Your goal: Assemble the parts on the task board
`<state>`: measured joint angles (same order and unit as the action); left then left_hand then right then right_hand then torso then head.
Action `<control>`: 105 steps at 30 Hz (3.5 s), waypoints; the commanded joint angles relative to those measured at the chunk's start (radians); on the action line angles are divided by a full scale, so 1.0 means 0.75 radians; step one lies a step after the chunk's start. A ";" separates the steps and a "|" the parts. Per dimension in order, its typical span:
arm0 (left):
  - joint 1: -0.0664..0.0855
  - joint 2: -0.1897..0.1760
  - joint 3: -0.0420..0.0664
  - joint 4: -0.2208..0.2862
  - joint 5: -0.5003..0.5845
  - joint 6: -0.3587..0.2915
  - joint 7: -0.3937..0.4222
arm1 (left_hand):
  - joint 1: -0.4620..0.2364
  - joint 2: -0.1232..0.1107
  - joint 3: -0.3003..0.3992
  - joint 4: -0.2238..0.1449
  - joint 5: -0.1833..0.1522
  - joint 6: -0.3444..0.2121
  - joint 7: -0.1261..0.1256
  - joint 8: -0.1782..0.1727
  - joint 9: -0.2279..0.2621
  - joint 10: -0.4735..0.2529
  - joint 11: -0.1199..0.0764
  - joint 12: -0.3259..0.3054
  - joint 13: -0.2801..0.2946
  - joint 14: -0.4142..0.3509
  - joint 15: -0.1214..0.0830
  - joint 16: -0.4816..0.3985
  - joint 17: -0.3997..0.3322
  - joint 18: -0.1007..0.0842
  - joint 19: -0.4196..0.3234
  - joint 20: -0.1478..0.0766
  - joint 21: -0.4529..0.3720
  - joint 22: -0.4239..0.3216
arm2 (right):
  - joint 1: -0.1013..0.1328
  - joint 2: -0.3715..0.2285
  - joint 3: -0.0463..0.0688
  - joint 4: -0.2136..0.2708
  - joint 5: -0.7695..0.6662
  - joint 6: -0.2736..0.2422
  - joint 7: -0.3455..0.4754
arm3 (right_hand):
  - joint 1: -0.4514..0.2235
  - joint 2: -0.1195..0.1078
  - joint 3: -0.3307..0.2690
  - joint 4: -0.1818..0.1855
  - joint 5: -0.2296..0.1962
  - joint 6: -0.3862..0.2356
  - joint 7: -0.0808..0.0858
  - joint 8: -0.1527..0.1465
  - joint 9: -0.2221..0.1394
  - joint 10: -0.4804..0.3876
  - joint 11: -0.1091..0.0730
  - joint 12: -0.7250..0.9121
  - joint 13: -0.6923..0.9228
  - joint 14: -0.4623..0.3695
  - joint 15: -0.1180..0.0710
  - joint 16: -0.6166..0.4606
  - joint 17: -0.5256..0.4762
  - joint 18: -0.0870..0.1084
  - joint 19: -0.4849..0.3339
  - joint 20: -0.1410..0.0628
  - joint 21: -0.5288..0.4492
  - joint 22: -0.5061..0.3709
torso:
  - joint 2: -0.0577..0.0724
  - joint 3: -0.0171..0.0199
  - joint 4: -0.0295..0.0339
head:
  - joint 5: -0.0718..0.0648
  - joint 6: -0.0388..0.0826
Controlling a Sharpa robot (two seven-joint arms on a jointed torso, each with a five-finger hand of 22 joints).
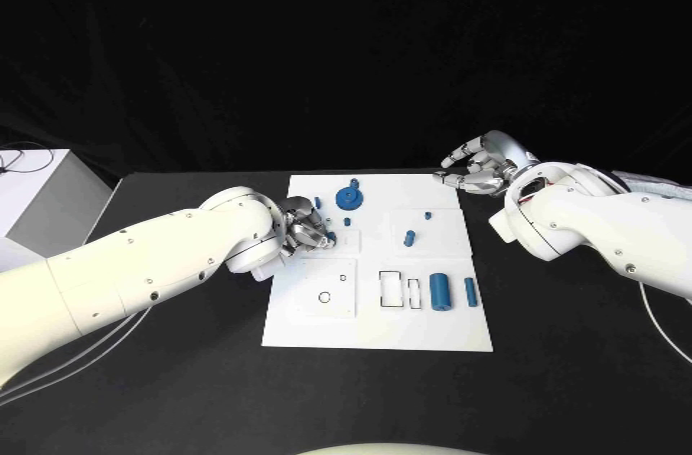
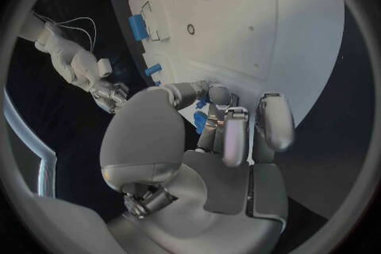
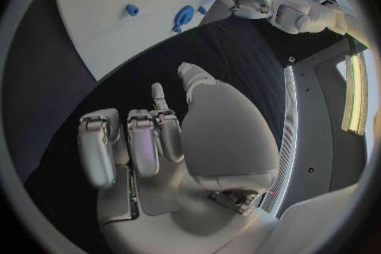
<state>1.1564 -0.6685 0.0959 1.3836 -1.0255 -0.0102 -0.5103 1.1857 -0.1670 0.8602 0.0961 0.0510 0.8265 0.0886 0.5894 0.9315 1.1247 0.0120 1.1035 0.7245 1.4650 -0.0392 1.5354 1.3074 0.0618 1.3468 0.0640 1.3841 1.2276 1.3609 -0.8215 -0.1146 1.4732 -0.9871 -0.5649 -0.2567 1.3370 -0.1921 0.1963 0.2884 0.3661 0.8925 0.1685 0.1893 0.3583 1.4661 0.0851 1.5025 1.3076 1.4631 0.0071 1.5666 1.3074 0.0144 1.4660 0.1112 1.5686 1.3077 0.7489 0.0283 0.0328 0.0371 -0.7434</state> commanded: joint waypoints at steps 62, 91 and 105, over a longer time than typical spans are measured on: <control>-0.007 0.007 0.004 -0.016 -0.033 -0.042 -0.019 | -0.231 -0.053 -0.312 0.159 0.003 -0.006 0.016 0.015 -0.047 -0.057 0.022 0.015 -0.034 0.086 0.012 -0.019 0.226 0.033 -0.028 0.014 -0.035 -0.027 | -0.005 -0.007 -0.001 0.002 -0.017 0.046 -0.013 | -0.009 0.004 -0.009 -0.001 0.019 -0.010 -0.001 0.003 -0.002 0.030 0.000 -0.004 0.248 0.143 0.004 0.005 0.350 -0.019 0.140 0.001 0.003 0.351 | 0.001 0.0016 0.0013 | -0.003 -0.004; -0.006 0.038 0.005 -0.049 -0.049 -0.026 -0.023 | -0.180 -0.039 -0.317 0.163 0.003 -0.003 0.008 0.037 -0.040 -0.046 0.015 0.027 -0.021 0.090 0.007 -0.014 0.233 0.030 -0.015 0.011 -0.025 -0.010 | -0.013 -0.001 -0.001 -0.002 -0.021 0.050 -0.014 | -0.009 0.004 -0.009 -0.001 0.019 -0.010 -0.001 0.003 -0.002 0.030 0.000 -0.004 0.248 0.143 0.004 0.005 0.350 -0.019 0.140 0.001 0.003 0.351 | -0.001 0.0000 0.0013 | 0.000 -0.012; -0.006 0.051 0.005 -0.061 -0.044 -0.008 -0.024 | -0.039 -0.025 -0.214 0.096 0.004 -0.006 -0.012 0.069 -0.038 -0.045 -0.004 0.028 -0.023 0.092 -0.010 -0.012 0.236 0.029 -0.011 -0.004 -0.023 -0.004 | -0.013 -0.002 -0.001 0.001 -0.022 0.059 -0.018 | -0.010 0.005 -0.009 0.000 0.021 -0.009 -0.001 0.004 -0.002 0.031 -0.001 -0.003 0.249 0.143 0.003 0.005 0.350 -0.019 0.140 0.001 0.003 0.351 | -0.001 0.0005 0.0006 | -0.001 -0.013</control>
<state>1.1561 -0.6344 0.1030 1.3390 -1.0567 -0.0374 -0.5200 1.1336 -0.1958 0.6915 0.1722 0.0485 0.8236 0.0853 0.6369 0.9078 1.0903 0.0180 1.1243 0.7092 1.4648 -0.0392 1.5276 1.3074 0.0761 1.3369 0.0647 1.3610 1.2239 1.3518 -0.8228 -0.1151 1.4728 -0.9921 -0.5387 -0.2701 1.3370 -0.1921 0.1964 0.2884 0.3776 0.8926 0.1684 0.1893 0.3583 1.4661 0.0851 1.5025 1.3075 1.4631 0.0072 1.5666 1.3073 0.0143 1.4660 0.1112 1.5686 1.3075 0.7485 0.0284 0.0329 0.0365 -0.7534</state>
